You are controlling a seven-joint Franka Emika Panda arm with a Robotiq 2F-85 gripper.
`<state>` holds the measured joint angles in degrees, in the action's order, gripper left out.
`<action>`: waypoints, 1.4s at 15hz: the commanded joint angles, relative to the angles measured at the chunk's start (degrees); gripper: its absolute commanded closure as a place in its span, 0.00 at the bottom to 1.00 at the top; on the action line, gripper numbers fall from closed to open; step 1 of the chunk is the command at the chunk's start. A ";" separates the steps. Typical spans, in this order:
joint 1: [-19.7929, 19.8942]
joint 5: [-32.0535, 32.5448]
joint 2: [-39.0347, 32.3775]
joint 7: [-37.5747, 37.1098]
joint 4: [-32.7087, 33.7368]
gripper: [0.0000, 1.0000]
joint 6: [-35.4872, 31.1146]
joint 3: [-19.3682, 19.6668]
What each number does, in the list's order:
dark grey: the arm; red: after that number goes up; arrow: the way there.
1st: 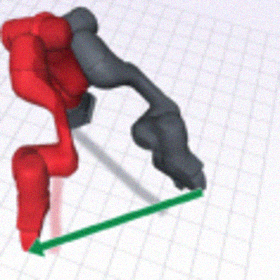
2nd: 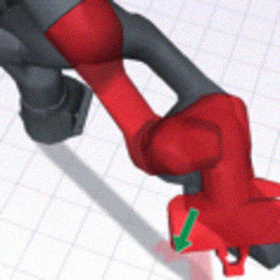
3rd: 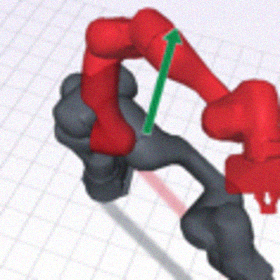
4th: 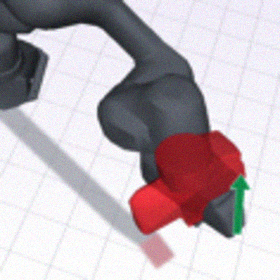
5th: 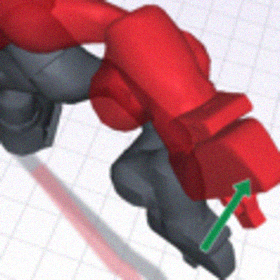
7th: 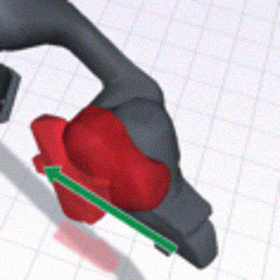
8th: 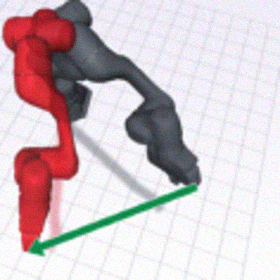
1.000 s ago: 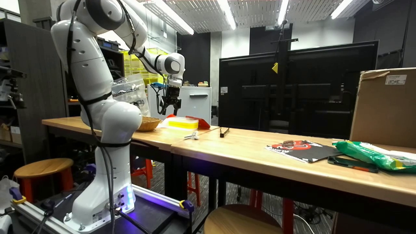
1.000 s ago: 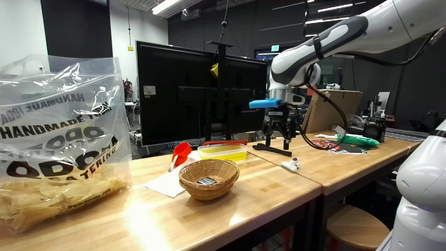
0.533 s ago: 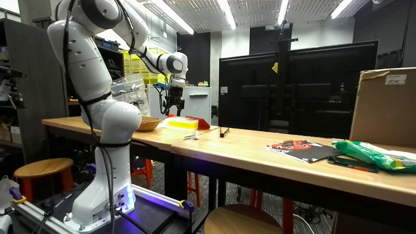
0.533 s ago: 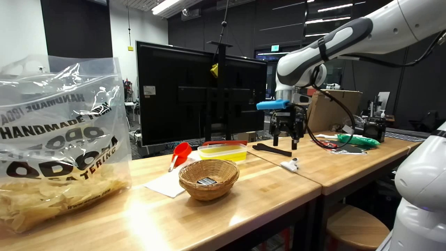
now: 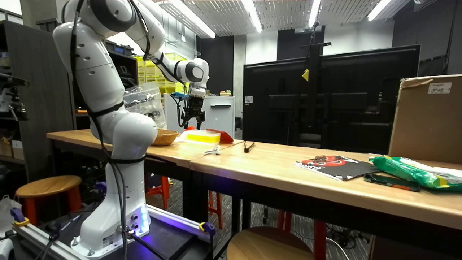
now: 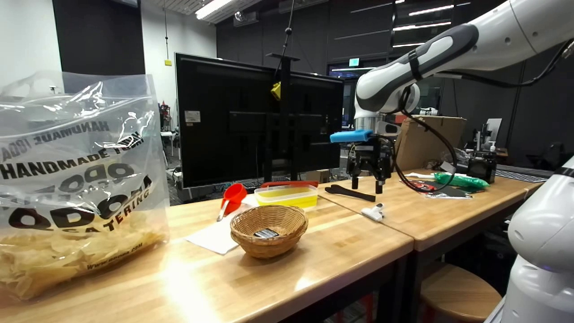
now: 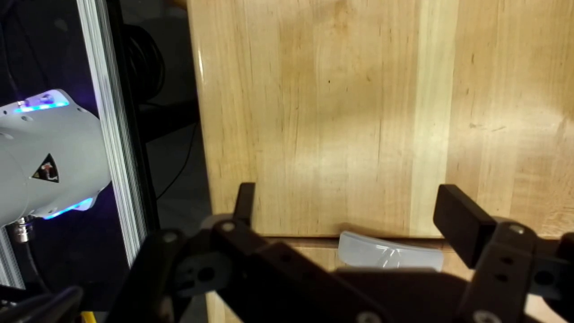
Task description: Move the object to the lunchbox
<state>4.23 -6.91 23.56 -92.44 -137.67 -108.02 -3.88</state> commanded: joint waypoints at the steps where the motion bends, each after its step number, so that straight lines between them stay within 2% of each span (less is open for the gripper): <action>1: 0.13 -0.04 -0.02 0.05 0.09 0.00 0.11 -0.11; 4: 0.23 -0.11 -0.13 0.14 -0.01 0.00 0.32 0.07; 10: 1.96 0.01 1.08 2.72 -4.10 0.00 0.31 3.22; 13: 3.71 2.79 1.21 5.40 -5.31 0.00 1.01 4.42; 16: 5.23 8.42 1.69 8.78 -5.71 0.00 1.47 4.64; 21: 5.64 12.83 1.34 9.00 -5.54 0.00 -0.82 3.91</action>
<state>9.54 4.33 23.63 -83.73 -142.67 -107.80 0.87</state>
